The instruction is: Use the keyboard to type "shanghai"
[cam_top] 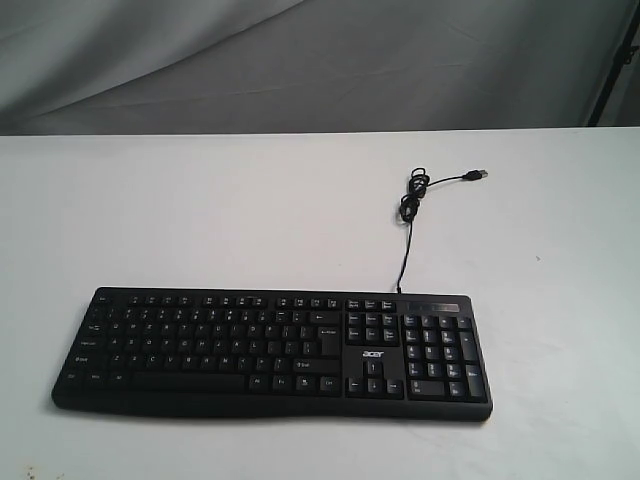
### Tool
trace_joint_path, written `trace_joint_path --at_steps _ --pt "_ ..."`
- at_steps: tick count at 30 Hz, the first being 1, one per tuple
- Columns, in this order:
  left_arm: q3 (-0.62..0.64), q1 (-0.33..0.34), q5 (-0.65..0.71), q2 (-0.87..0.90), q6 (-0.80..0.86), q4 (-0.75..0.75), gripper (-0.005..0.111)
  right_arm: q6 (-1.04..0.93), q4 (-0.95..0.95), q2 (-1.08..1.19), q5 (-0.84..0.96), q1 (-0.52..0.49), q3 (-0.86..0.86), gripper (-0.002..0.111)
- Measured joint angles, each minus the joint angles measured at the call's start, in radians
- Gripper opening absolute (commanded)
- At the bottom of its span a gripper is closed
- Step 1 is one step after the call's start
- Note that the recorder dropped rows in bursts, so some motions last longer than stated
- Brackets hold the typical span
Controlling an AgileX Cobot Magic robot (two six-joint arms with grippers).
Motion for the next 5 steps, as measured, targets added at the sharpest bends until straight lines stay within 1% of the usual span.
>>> trace_joint_path --at_steps 5 --pt "0.000 0.000 0.000 0.000 0.000 0.000 0.000 0.000 0.000 0.000 0.000 0.000 0.000 0.000"
